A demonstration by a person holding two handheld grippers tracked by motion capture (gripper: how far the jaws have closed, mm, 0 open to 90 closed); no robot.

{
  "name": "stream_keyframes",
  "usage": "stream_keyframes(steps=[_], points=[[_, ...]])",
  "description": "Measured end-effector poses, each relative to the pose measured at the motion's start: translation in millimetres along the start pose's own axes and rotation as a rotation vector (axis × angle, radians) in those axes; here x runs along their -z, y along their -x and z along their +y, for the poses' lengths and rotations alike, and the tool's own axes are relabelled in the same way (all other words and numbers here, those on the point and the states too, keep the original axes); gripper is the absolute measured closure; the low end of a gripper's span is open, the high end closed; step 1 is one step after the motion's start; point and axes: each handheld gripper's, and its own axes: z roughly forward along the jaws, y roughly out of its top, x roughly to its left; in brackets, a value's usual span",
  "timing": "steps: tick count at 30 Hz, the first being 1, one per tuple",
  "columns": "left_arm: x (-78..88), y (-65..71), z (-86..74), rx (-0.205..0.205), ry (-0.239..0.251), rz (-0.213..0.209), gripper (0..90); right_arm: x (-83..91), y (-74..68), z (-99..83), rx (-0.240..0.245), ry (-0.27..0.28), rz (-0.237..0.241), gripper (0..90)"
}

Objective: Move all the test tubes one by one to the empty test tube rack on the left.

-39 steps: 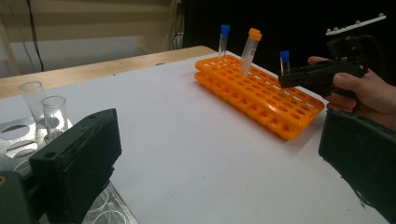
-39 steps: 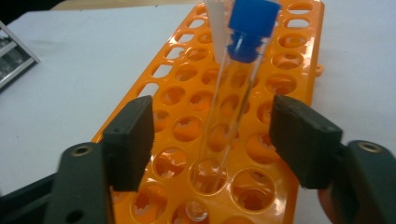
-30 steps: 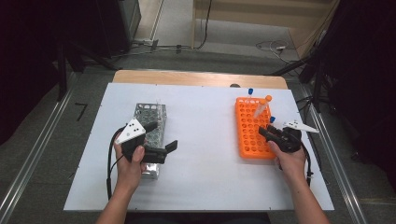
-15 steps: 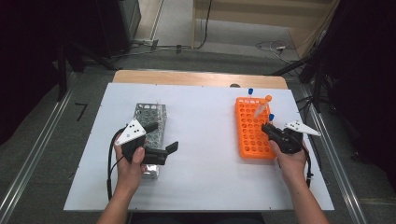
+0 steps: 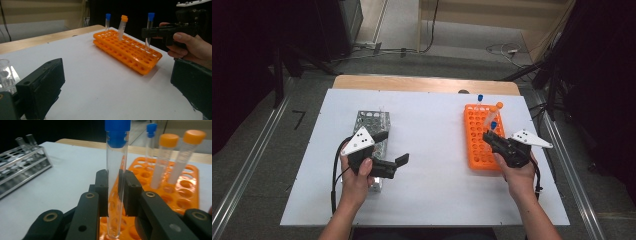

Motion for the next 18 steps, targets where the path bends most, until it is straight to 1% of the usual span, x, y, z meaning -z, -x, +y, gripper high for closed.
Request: stream_keyframes(steps=[5, 7, 11, 16, 18], points=[[-6.9, 3.6, 1.1, -0.01, -0.017, -0.031, 0.0, -2.2, -18.0, 0.2, 0.016, -0.01, 0.05, 75.0], [-9.9, 5.4, 1.8, -0.015, -0.018, -0.046, 0.0, -3.4, -25.6, 0.0, 0.024, -0.013, 0.07, 75.0], [-14.0, 9.5, 4.3, -0.022, -0.019, -0.061, 0.0, -6.0, -40.6, -0.8, 0.046, -0.017, 0.11, 74.9], [-18.8, 15.7, 6.8, -0.012, -0.02, -0.066, 0.5, -8.0, -58.1, -1.7, 0.057, -0.023, 0.161, 75.0], [-21.6, 17.7, 7.3, -0.005, -0.022, -0.067, 2.4, -8.1, -64.6, -2.2, 0.064, -0.026, 0.176, 75.0]])
